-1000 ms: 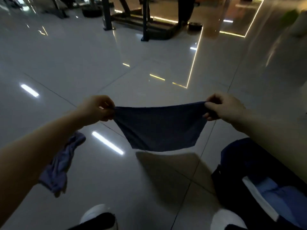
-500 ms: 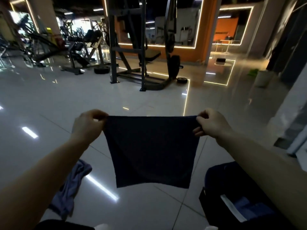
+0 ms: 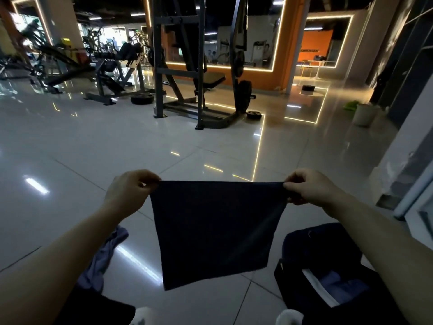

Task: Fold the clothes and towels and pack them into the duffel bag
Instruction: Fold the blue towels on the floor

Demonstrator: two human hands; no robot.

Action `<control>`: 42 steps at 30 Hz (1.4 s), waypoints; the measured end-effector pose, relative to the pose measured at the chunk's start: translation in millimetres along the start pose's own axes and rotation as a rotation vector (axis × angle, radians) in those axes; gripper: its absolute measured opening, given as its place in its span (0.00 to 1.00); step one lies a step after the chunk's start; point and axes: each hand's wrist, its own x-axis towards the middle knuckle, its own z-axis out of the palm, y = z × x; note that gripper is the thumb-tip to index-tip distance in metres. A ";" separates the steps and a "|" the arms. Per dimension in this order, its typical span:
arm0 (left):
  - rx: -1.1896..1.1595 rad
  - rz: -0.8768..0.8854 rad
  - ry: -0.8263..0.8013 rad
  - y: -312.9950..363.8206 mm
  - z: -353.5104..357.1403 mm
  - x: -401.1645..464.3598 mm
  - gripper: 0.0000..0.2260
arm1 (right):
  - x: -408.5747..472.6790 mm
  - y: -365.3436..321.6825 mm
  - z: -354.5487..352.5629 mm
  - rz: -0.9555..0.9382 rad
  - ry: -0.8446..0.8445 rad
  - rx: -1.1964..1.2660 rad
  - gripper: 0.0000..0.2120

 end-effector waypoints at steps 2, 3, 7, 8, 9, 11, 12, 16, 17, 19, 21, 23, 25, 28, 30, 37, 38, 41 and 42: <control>0.141 0.056 -0.179 -10.5 3.7 -0.9 0.04 | -1.7 9.3 -4.1 0.011 -0.114 -0.150 0.03; 0.195 0.081 -0.264 -14.9 6.0 -1.6 0.05 | -2.6 13.0 -5.7 0.007 -0.168 -0.206 0.03; 0.278 0.060 -0.490 -18.7 9.6 -3.5 0.06 | 1.5 25.0 -5.6 0.020 -0.325 -0.336 0.03; 0.280 0.056 -0.532 -18.6 11.8 -4.1 0.05 | 3.7 30.0 -4.4 0.044 -0.372 -0.358 0.04; 0.283 0.058 -0.565 -18.9 14.3 -3.9 0.05 | 6.3 35.1 -3.5 0.067 -0.426 -0.369 0.04; 0.300 0.064 -0.630 -20.4 21.0 -1.8 0.05 | 11.8 44.5 -1.8 0.110 -0.539 -0.359 0.05; 0.310 0.055 -0.666 -21.3 24.9 0.4 0.05 | 15.2 48.1 -0.2 0.135 -0.587 -0.345 0.04; 0.286 -0.019 -0.785 -29.2 45.2 18.9 0.04 | 40.4 65.4 10.0 0.213 -0.702 -0.283 0.02; 0.252 -0.065 -0.819 -34.0 52.9 23.9 0.04 | 48.6 72.1 14.2 0.225 -0.710 -0.267 0.02; 0.203 -0.147 -0.852 -47.4 73.2 33.1 0.05 | 66.7 87.6 26.5 0.232 -0.700 -0.256 0.02; 0.207 -0.178 -0.833 -64.2 101.6 43.1 0.07 | 88.1 106.2 44.8 0.224 -0.675 -0.284 0.02; 0.258 -0.175 -0.810 -81.6 136.3 56.2 0.07 | 114.0 129.5 68.7 0.210 -0.624 -0.336 0.03; 0.315 -0.166 -0.787 -97.5 171.8 72.5 0.05 | 142.1 155.5 94.3 0.192 -0.547 -0.365 0.05; 0.326 -0.196 -0.725 -122.5 220.0 104.4 0.02 | 185.8 187.2 128.4 0.193 -0.491 -0.380 0.04; 0.287 -0.202 -0.652 -140.7 247.3 124.4 0.03 | 214.7 203.6 146.5 0.196 -0.420 -0.395 0.04; 0.093 -0.246 -0.516 -182.9 298.6 143.7 0.07 | 257.7 233.3 196.4 0.187 -0.275 -0.241 0.02; 0.072 -0.257 -0.510 -188.1 299.8 138.8 0.07 | 254.5 237.1 200.0 0.161 -0.279 -0.254 0.02; 0.099 -0.226 -0.504 -205.6 303.4 118.3 0.09 | 236.6 247.8 209.4 0.053 -0.281 -0.359 0.02; 0.119 -0.224 -0.520 -210.0 306.7 108.0 0.09 | 228.1 251.9 213.5 0.024 -0.291 -0.404 0.04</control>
